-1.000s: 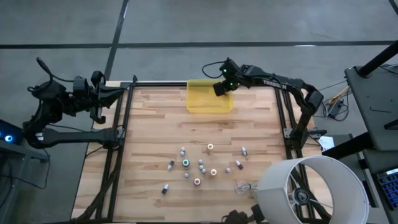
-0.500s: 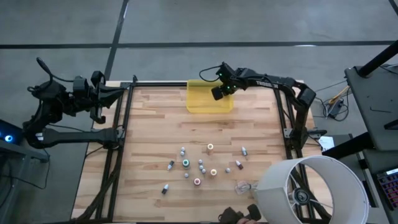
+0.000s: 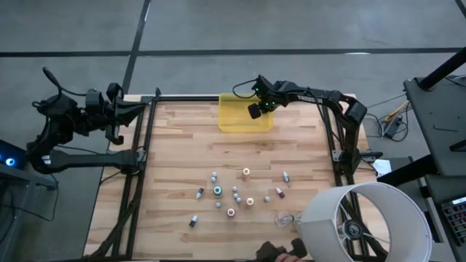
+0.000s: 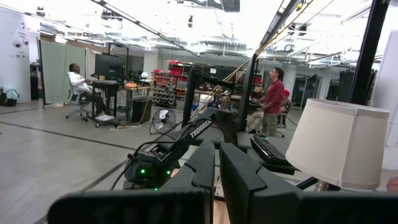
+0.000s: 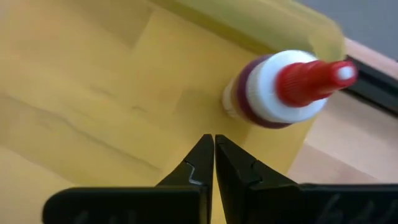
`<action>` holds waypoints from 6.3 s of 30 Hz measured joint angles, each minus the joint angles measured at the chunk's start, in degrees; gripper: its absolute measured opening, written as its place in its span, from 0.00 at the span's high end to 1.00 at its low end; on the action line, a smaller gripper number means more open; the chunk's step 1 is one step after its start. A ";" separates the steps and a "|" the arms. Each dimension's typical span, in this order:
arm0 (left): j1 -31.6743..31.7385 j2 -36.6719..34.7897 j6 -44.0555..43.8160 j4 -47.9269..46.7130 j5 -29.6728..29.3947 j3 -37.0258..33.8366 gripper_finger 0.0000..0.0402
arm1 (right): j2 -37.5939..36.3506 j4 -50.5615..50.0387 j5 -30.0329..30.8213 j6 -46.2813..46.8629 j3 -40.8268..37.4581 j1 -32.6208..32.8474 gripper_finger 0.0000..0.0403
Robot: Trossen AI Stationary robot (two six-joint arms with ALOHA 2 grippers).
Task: Pick & Place food coloring
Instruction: Put the large red food coloring bottle into the yellow bin, then put the top large yellow food coloring bottle into the yellow bin
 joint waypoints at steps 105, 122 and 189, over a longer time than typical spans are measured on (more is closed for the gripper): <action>0.00 0.00 0.00 -0.01 -0.01 -0.01 1.00 | -14.09 -0.58 -16.38 -15.53 -0.09 12.30 0.98; 0.01 0.00 0.01 -0.01 0.01 -0.02 1.00 | -18.90 1.85 -20.20 -19.58 -0.09 24.01 0.98; 0.00 0.00 0.01 -0.01 0.01 -0.01 1.00 | -16.28 -7.37 -20.85 -37.90 2.29 36.25 0.98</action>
